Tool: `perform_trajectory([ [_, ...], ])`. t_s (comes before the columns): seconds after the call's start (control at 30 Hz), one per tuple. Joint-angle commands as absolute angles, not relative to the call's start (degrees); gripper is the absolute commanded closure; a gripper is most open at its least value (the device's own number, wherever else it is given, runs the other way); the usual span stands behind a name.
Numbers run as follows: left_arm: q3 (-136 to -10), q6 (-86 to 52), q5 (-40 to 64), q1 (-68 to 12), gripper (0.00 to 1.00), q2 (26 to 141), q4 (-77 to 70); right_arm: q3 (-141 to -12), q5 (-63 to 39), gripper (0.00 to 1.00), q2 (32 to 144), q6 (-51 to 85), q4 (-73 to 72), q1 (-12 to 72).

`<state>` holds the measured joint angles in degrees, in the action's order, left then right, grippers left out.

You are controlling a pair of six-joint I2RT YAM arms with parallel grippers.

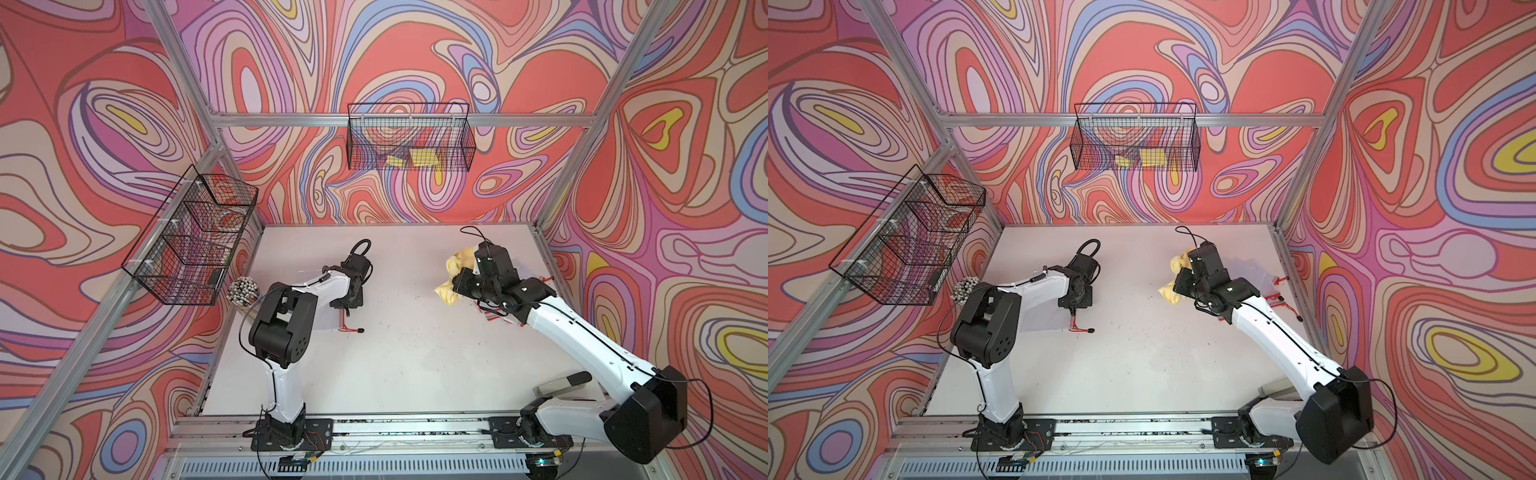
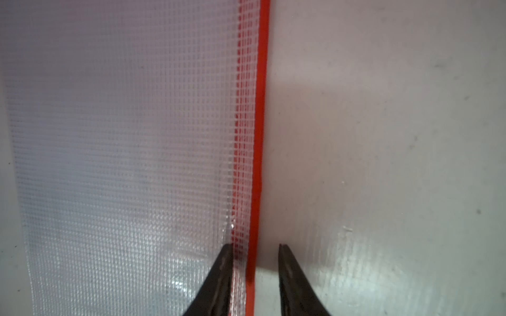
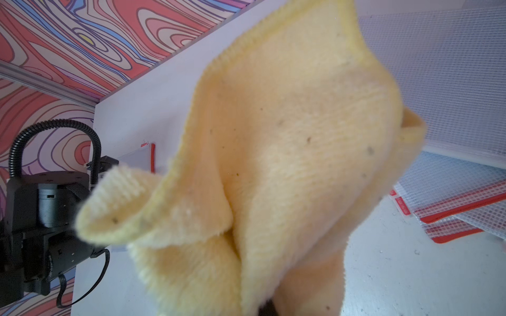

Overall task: Wipe the document bag
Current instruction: Adjust the document bag at the center of the board.

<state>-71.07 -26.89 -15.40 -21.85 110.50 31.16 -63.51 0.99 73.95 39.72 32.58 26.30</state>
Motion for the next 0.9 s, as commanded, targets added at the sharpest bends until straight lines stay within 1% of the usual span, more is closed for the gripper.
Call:
perform_trajectory([
  [0.0,-71.1,-26.09,-13.56,-21.53,0.77,113.45,31.62,-63.98,0.81,1.0,74.48,39.53,31.76,26.14],
  [0.13,-71.02,-26.28,-12.91,-21.51,0.92,113.4,31.73,-63.9,1.19,1.0,74.44,39.46,32.04,26.1],
  [0.17,-70.85,-26.28,-12.61,-21.53,0.97,113.18,31.51,-63.81,1.32,1.0,74.44,39.43,32.13,26.11],
  [0.2,-70.81,-26.28,-12.25,-21.52,1.0,112.96,31.51,-63.73,1.4,1.0,74.36,39.46,32.17,26.17],
  [0.3,-70.55,-26.36,-9.67,-21.57,1.0,111.45,31.39,-63.67,1.83,1.0,74.27,39.37,32.51,26.11],
  [0.4,-70.0,-26.03,-3.97,-22.6,1.0,107.69,29.54,-63.72,4.36,1.0,73.55,39.32,33.83,26.15],
  [0.53,-70.78,-25.66,2.09,-27.33,1.0,100.11,27.0,-64.38,9.56,1.0,72.27,39.35,36.39,26.13],
  [0.6,-71.06,-26.23,8.91,-29.57,1.0,96.48,23.76,-64.9,11.4,1.0,72.17,39.46,37.43,26.12],
  [0.67,-69.49,-30.03,19.59,-30.43,1.0,92.4,16.03,-65.4,12.97,1.0,72.25,39.6,38.28,25.88],
  [0.73,-65.57,-36.91,28.61,-30.41,1.0,88.52,2.72,-65.4,13.83,1.0,72.41,39.8,38.53,25.62],
  [0.8,-61.66,-44.9,34.3,-30.42,1.0,85.86,-10.44,-65.48,14.2,1.0,72.64,39.88,38.91,25.15],
  [0.87,-59.03,-49.85,35.42,-30.32,1.0,83.74,-17.52,-65.57,14.61,1.0,72.7,39.83,39.21,24.88],
])
